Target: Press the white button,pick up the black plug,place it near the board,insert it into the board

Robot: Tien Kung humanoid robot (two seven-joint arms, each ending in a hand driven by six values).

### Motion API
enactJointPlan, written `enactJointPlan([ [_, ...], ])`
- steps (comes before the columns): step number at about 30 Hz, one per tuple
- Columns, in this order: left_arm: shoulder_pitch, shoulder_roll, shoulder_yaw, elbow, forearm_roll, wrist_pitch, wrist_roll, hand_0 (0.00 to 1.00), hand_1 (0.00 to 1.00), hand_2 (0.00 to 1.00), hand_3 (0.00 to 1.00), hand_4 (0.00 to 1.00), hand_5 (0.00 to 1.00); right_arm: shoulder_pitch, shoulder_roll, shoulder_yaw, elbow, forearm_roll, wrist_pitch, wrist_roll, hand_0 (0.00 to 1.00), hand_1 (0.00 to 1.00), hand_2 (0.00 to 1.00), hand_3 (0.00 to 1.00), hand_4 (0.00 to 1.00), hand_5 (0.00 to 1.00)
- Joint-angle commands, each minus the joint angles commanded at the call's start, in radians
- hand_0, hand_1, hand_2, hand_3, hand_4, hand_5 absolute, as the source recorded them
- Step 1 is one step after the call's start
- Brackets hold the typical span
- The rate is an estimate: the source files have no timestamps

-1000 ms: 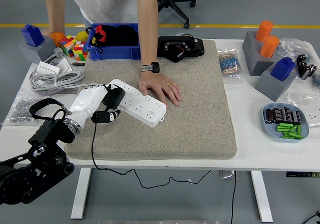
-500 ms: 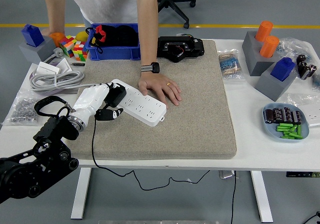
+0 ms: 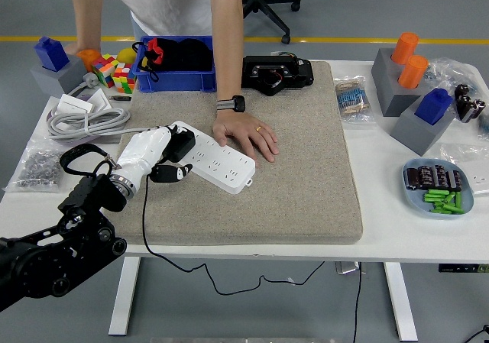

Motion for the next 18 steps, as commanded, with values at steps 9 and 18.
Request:
enactJointPlan([
  [9,0.031,0.020,-0.096,-0.093,0.010,0.011,0.006,0.791,0.827,0.763,0.747,0.769,0.129,0.002,0.003,0.003,0.000,0.001,0.001,0.001,0.619,0.587,0.580,0.578,0.637,0.360],
  [18,0.076,0.029,-0.260,-0.129,0.018,0.008,0.008,0.836,0.872,0.824,0.783,0.844,0.377,-0.001,0.005,0.008,0.000,-0.003,0.002,0.000,0.620,0.588,0.579,0.578,0.638,0.360],
])
